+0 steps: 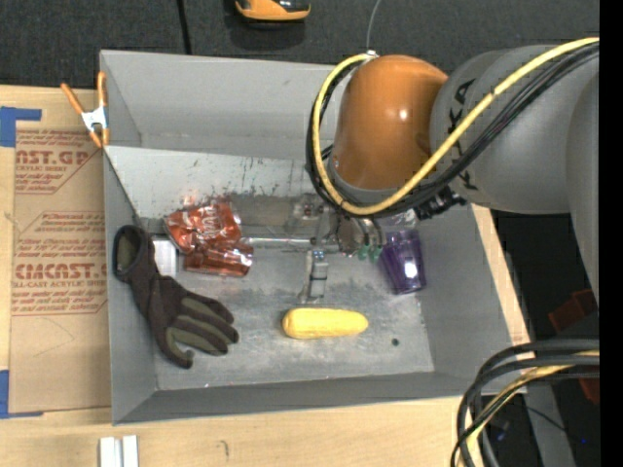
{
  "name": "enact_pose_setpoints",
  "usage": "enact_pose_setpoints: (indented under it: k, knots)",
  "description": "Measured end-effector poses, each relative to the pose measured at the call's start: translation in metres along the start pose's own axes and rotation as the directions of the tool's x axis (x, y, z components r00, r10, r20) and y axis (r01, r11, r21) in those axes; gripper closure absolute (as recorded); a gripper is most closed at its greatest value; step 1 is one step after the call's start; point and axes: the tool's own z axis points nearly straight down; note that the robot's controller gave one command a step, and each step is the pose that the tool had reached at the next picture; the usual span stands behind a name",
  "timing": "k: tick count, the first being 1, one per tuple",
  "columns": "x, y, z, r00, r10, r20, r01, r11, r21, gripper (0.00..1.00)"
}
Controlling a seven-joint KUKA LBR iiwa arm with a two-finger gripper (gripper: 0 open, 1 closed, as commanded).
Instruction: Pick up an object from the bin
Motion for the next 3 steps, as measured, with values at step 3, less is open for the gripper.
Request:
enact_pose_setpoints:
  k: [3]
  knots:
    - [0.035, -0.032, 0.053, 0.992, -0.126, 0.005, 0.126, 0.992, 0.002, 0.00]
